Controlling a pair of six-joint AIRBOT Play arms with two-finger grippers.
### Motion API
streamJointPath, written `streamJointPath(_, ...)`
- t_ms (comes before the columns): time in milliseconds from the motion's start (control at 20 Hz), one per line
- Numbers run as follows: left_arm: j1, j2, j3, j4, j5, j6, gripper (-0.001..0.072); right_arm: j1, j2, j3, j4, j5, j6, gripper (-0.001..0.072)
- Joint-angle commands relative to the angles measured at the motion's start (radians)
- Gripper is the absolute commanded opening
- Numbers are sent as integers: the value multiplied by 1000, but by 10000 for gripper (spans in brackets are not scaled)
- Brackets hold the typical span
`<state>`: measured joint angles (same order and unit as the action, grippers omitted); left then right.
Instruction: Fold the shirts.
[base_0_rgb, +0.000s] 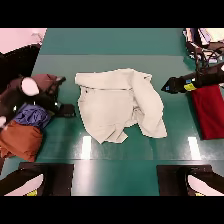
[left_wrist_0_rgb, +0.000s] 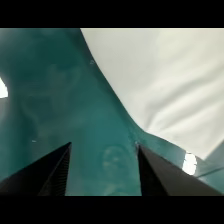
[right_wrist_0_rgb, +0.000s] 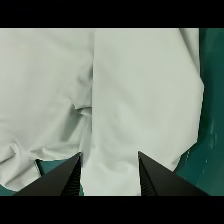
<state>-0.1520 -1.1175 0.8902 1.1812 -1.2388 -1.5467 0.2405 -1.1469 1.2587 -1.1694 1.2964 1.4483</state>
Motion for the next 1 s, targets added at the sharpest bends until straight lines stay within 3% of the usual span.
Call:
streamJointPath(0,-1,97,-237,-188,92,-27,491,-1,77,-61,0,-10,-2,411)
streamJointPath(150,-55,98,-328,-289,230,-24,491,-1,92,-61,0,-13,-2,411)
streamJointPath(400,-208,95,-361,-298,439,-81,491,-1,92,-61,0,-6,-2,411)
streamJointPath(750,-214,42,-357,-308,458,-89,477,-1,109,-62,-2,24,-2,411)
streamJointPath(800,-214,42,-349,-311,465,-88,316,-1,117,-62,-5,26,-2,411)
streamJointPath(850,-214,42,-336,-308,470,-87,97,-2,126,-62,-13,37,-2,411)
streamJointPath(900,-214,42,-321,-302,473,-86,23,-14,134,-63,-19,66,-2,411)
streamJointPath(950,-209,43,-301,-296,467,-84,22,-38,143,-79,-19,94,-2,411)
